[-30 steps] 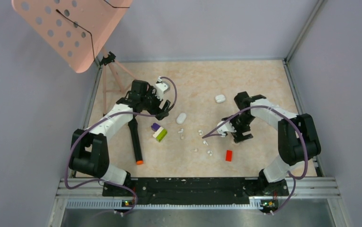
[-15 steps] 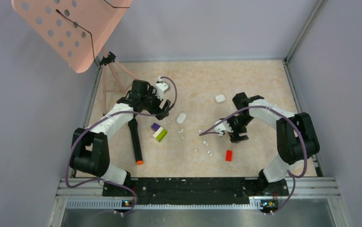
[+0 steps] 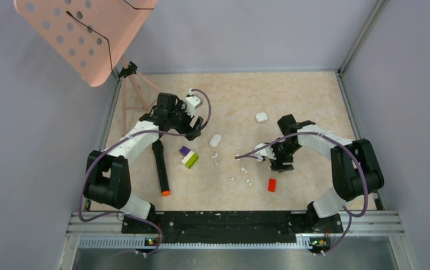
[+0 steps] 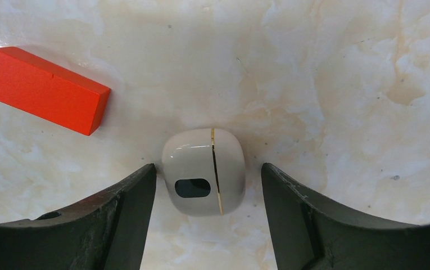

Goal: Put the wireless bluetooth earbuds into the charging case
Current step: Pick up the charging case at the center of the board.

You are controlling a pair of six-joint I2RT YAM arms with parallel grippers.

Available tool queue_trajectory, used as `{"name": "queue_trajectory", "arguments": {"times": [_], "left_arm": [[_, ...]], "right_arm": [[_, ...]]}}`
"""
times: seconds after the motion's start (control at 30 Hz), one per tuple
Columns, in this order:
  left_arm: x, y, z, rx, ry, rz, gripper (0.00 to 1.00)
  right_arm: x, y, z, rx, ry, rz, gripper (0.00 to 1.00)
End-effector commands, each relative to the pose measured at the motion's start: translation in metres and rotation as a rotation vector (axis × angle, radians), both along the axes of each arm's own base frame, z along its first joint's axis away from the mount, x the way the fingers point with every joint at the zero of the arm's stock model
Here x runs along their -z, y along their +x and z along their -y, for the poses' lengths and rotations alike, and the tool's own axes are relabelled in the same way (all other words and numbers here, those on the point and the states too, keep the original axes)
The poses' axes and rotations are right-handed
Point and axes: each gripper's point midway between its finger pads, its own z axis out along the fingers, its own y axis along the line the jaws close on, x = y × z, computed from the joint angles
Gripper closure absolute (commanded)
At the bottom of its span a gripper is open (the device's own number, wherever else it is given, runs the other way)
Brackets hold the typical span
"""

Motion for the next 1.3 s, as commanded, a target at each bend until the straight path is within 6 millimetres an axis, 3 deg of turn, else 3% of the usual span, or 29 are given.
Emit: {"name": "queue_trajectory", "arguments": {"times": [0.0, 0.2, 0.3, 0.4, 0.43, 0.53, 0.67, 0.77, 0.9, 1.0, 1.27], "left_arm": [[-0.013, 0.011, 0.005, 0.014, -0.010, 0.039, 0.12], [-0.012, 0.012, 0.008, 0.002, -0.033, 0.032, 0.12], [-0.016, 0.015, 0.011, -0.013, -0.056, 0.033, 0.12], [-0.029, 0.022, 0.018, -0.035, -0.106, 0.035, 0.12], [-0.038, 0.027, 0.021, -0.042, -0.129, 0.045, 0.12], [-0.069, 0.046, 0.034, -0.063, -0.217, 0.080, 0.12], [-0.120, 0.067, 0.059, -0.015, -0.356, 0.128, 0.13], [-0.158, 0.072, 0.080, 0.096, -0.437, 0.189, 0.14], [-0.203, 0.075, 0.102, 0.168, -0.562, 0.211, 0.15], [-0.220, 0.076, 0.116, 0.227, -0.622, 0.230, 0.20], [-0.225, 0.074, 0.135, 0.331, -0.677, 0.196, 0.24]], "right_arm": [[-0.002, 0.003, 0.002, 0.063, -0.011, 0.022, 0.34], [-0.005, 0.003, 0.006, 0.054, -0.018, 0.040, 0.46], [-0.006, 0.006, 0.006, 0.061, -0.018, 0.047, 0.57], [-0.023, 0.029, -0.002, 0.134, 0.024, 0.105, 0.72], [-0.035, 0.044, -0.007, 0.174, 0.055, 0.149, 0.81], [-0.084, 0.092, -0.030, 0.288, 0.191, 0.287, 0.82], [-0.174, 0.157, -0.064, 0.455, 0.448, 0.467, 0.90], [-0.228, 0.184, -0.086, 0.523, 0.606, 0.577, 1.00], [-0.268, 0.192, -0.112, 0.532, 0.740, 0.675, 1.00], [-0.293, 0.194, -0.129, 0.533, 0.830, 0.726, 1.00], [-0.323, 0.197, -0.161, 0.519, 0.940, 0.754, 1.00]]}}
